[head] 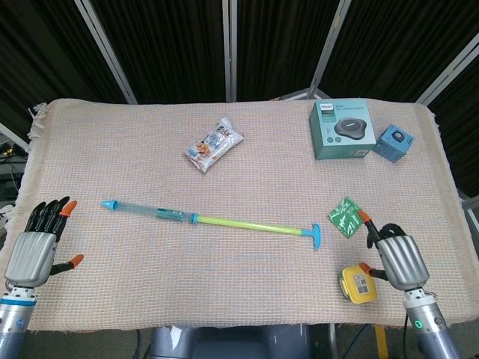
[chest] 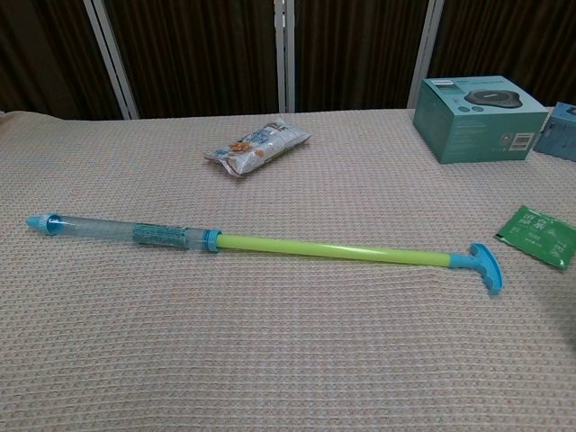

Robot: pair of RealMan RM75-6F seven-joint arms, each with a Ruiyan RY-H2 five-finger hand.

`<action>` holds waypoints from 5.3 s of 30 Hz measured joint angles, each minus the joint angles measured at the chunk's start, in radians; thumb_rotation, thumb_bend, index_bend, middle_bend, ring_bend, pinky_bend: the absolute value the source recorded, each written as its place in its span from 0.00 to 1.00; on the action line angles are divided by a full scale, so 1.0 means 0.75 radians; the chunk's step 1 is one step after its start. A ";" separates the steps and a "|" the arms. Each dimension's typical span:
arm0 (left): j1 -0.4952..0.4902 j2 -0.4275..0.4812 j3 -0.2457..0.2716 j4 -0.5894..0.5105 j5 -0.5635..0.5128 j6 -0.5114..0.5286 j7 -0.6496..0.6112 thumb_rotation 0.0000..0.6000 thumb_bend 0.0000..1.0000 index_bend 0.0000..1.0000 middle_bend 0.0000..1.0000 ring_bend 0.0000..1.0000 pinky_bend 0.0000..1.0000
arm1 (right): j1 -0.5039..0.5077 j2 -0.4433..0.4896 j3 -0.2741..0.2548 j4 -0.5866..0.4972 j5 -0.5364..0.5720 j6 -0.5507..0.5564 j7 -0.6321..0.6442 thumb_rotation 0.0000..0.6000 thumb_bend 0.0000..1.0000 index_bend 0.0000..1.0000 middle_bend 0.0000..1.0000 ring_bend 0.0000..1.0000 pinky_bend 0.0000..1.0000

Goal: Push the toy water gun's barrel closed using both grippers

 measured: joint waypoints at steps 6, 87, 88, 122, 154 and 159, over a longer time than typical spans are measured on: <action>-0.022 -0.030 -0.022 0.026 -0.048 -0.041 0.042 1.00 0.00 0.00 0.00 0.00 0.00 | 0.183 -0.008 0.069 -0.026 0.124 -0.331 0.007 1.00 0.02 0.28 1.00 1.00 1.00; -0.393 -0.380 -0.141 0.630 -0.100 -0.454 -0.098 1.00 0.00 0.22 0.89 0.83 1.00 | 0.636 -0.290 0.056 0.223 0.689 -0.695 -0.369 1.00 0.47 0.65 1.00 1.00 1.00; -0.417 -0.402 -0.147 0.675 -0.106 -0.489 -0.115 1.00 0.00 0.24 0.89 0.83 1.00 | 0.636 -0.287 0.055 0.222 0.687 -0.695 -0.367 1.00 0.47 0.65 1.00 1.00 1.00; -0.675 -0.721 -0.178 1.242 -0.272 -0.856 -0.250 1.00 0.30 0.46 0.89 0.83 1.00 | 0.644 -0.258 0.049 0.209 0.716 -0.683 -0.373 1.00 0.47 0.66 1.00 1.00 1.00; -0.757 -0.734 -0.297 0.775 -0.446 -0.747 0.047 1.00 0.34 0.81 0.89 0.83 1.00 | 0.771 -0.372 0.155 0.188 0.849 -0.688 -0.430 1.00 0.49 0.66 1.00 1.00 1.00; -0.794 -0.772 -0.314 0.721 -0.485 -0.734 0.112 1.00 0.34 0.81 0.89 0.83 1.00 | 0.806 -0.415 0.168 0.209 0.880 -0.686 -0.456 1.00 0.49 0.66 1.00 1.00 1.00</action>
